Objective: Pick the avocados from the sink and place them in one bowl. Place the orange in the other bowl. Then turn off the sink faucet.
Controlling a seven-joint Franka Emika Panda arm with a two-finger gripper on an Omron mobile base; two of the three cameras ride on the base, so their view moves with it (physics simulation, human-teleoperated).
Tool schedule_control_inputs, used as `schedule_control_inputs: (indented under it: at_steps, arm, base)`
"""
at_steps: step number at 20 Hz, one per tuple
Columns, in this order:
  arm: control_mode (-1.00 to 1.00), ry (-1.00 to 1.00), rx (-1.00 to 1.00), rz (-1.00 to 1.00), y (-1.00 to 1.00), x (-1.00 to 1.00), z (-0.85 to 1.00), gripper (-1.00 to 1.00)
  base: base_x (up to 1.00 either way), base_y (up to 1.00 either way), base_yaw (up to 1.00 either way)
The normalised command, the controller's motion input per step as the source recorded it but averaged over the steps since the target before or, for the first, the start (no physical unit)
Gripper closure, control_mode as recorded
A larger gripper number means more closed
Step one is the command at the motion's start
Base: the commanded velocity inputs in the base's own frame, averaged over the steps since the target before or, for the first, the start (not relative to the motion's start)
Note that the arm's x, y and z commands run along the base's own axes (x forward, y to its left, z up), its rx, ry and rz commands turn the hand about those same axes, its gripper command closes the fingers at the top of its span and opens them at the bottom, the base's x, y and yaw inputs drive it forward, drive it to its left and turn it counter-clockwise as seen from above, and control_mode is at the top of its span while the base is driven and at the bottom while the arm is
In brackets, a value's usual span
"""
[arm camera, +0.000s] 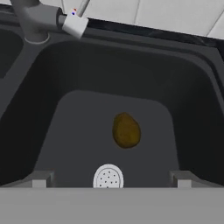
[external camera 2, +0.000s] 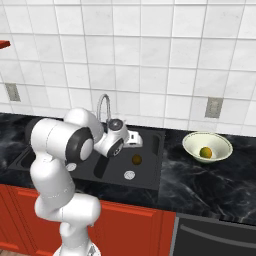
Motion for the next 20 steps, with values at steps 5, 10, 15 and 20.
schedule_control_inputs:
  at_steps: [5, 10, 15, 20]
  arm:
    - [-1.0, 0.03, 0.0, 0.0, -0.12, 0.17, -0.12, -1.0]
    - [-1.0, 0.07, 0.0, 0.0, -0.02, 0.18, -0.12, -1.0]
    - [-1.0, 0.1, 0.0, 0.0, -0.08, 0.19, -0.05, -1.0]
    - [-1.0, 0.15, 0.0, 0.0, -0.07, 0.21, 0.0, -1.0]
  base:
    - [0.0, 0.0, 0.0]
    - [0.0, 0.0, 0.0]
    - [0.0, 0.0, 0.0]
    - [0.0, 0.0, 0.0]
